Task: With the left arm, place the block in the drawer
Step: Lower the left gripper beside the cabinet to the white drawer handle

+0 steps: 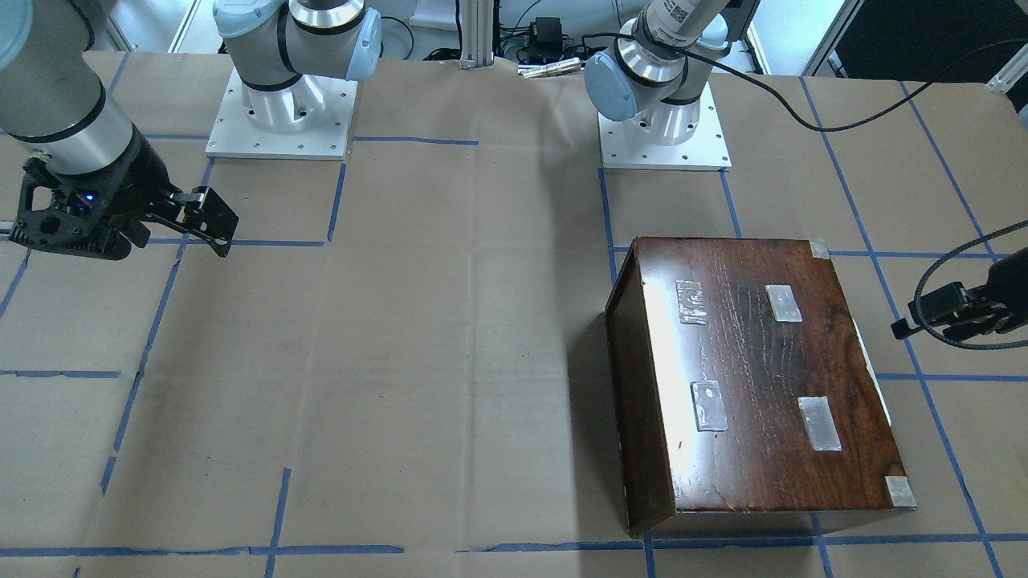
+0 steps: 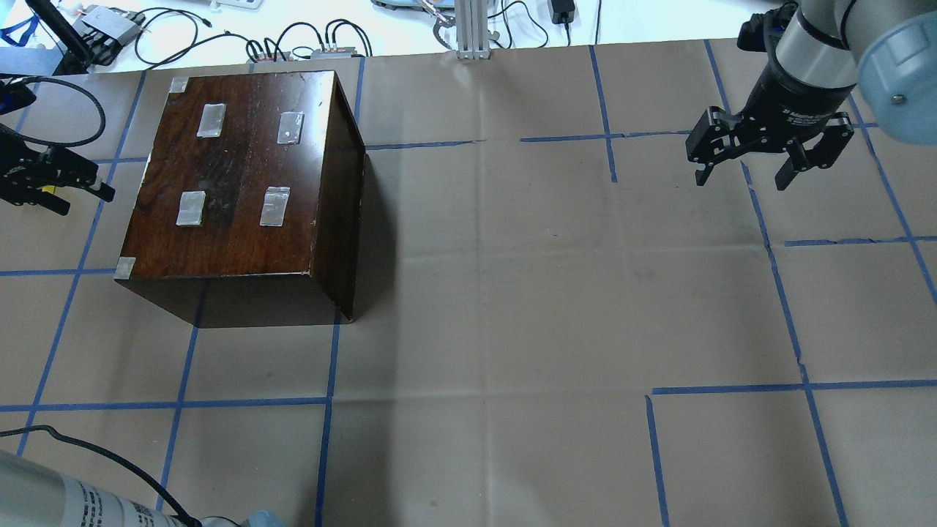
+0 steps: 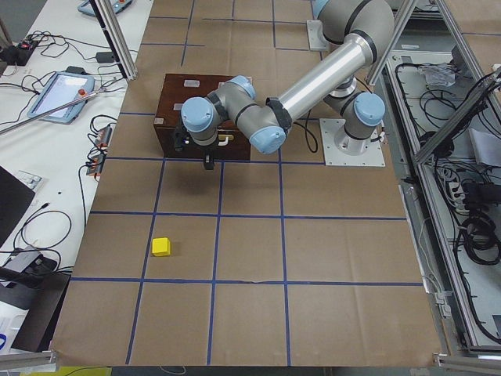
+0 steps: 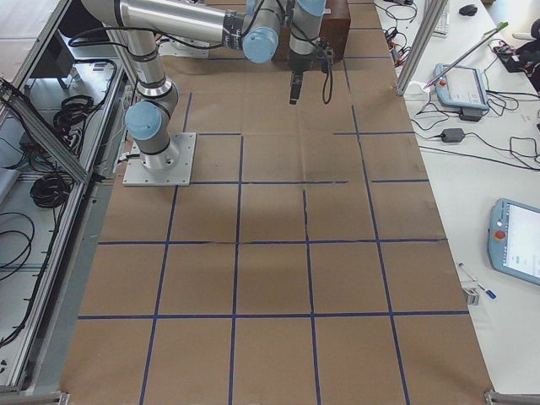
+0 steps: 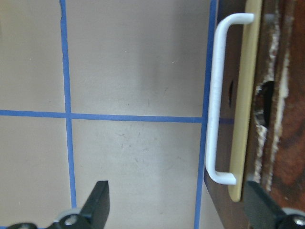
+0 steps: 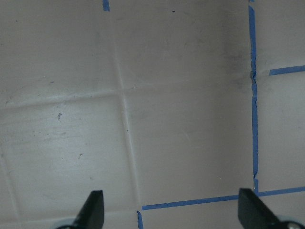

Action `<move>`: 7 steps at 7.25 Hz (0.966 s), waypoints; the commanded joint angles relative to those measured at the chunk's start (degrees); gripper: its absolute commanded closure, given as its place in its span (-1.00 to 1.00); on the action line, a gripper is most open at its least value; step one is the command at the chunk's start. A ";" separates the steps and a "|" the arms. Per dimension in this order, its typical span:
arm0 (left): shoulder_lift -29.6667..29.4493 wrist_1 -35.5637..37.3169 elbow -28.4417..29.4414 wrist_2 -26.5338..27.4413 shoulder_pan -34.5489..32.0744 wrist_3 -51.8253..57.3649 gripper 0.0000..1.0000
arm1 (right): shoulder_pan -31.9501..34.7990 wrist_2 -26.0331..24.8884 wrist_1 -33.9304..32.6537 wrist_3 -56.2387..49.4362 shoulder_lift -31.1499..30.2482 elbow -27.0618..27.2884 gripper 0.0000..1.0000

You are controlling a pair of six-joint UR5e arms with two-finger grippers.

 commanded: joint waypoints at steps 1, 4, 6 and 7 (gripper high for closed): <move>-0.79 0.49 -0.71 -3.66 0.01 0.31 -0.98 | 0.00 0.00 0.00 0.00 0.00 0.05 -1.00; -2.72 0.94 -0.01 -3.66 0.01 0.22 -0.98 | 0.00 0.09 0.00 0.00 0.00 -0.04 -1.00; -3.17 2.33 0.08 -3.92 -0.34 0.13 -0.98 | 0.00 0.00 0.00 0.00 0.00 -0.04 -1.00; -3.17 4.00 -0.18 -4.01 -0.51 0.04 -0.98 | 0.00 0.00 0.00 0.00 0.00 -0.04 -1.00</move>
